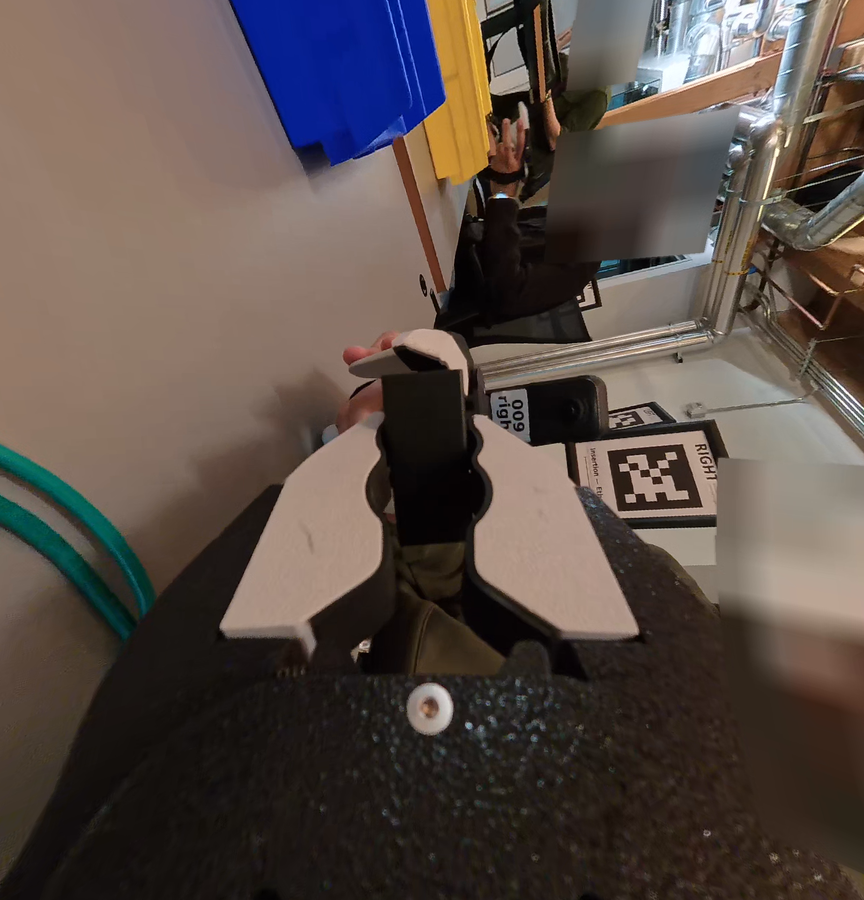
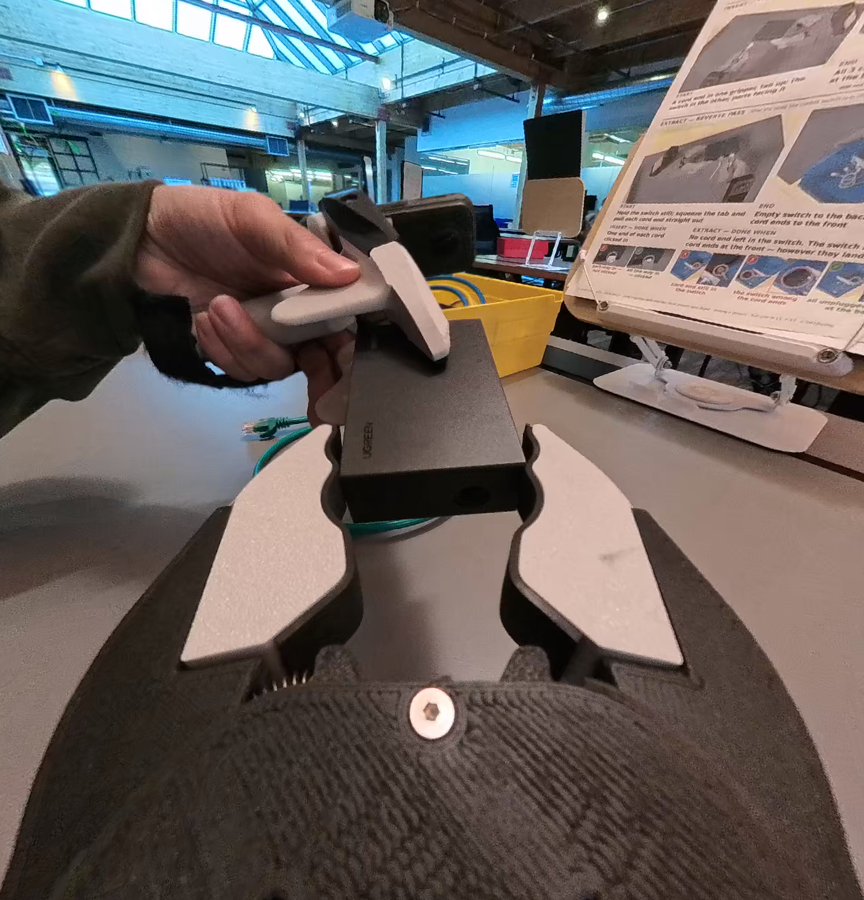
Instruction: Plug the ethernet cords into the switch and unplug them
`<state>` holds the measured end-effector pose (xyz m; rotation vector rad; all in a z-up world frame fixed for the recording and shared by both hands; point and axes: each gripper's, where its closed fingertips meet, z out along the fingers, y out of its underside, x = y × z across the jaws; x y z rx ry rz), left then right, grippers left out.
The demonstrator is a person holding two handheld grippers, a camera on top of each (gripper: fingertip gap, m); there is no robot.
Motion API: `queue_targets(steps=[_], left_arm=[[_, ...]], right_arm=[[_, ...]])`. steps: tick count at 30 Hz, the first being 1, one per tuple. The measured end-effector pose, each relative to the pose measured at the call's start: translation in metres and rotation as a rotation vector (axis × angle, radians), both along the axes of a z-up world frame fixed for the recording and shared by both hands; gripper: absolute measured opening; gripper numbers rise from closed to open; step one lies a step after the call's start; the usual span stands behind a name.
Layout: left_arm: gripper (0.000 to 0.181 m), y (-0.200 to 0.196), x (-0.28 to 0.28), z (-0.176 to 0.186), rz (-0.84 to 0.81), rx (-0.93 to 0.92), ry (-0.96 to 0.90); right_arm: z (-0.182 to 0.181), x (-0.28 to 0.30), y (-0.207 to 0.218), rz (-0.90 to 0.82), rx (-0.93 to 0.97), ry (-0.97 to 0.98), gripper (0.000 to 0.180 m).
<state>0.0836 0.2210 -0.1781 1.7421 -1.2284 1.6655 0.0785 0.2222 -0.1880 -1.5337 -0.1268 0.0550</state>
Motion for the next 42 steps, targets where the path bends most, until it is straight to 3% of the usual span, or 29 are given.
queue_targets(steps=[19, 25, 30, 34, 38, 40, 42], left_arm=[[0.027, 0.003, 0.001, 0.007, -0.113, 0.071, 0.053], [0.028, 0.006, 0.011, 0.011, -0.061, 0.090, -0.005], [0.031, 0.015, 0.016, 0.028, 0.029, 0.080, -0.117], [0.028, 0.036, 0.013, 0.038, 0.138, 0.303, -0.276], [0.022, 0.059, -0.002, 0.028, 0.155, 0.773, -0.476], [0.021, 0.055, -0.020, 0.010, 0.016, 0.972, -0.547], [0.024, 0.045, -0.043, -0.018, -0.200, 1.044, -0.524]], right_arm=[[0.007, -0.001, -0.001, -0.034, 0.072, -0.045, 0.063], [0.007, 0.006, 0.001, -0.072, 0.065, -0.012, 0.063], [0.014, 0.022, -0.006, -0.097, 0.121, 0.131, 0.063], [0.015, 0.034, -0.011, -0.124, 0.142, 0.205, 0.063], [0.011, 0.051, -0.016, -0.233, 0.105, 0.131, 0.063], [0.008, 0.065, -0.023, -0.298, 0.079, 0.104, 0.063], [0.008, 0.077, -0.030, -0.348, 0.071, 0.074, 0.063]])
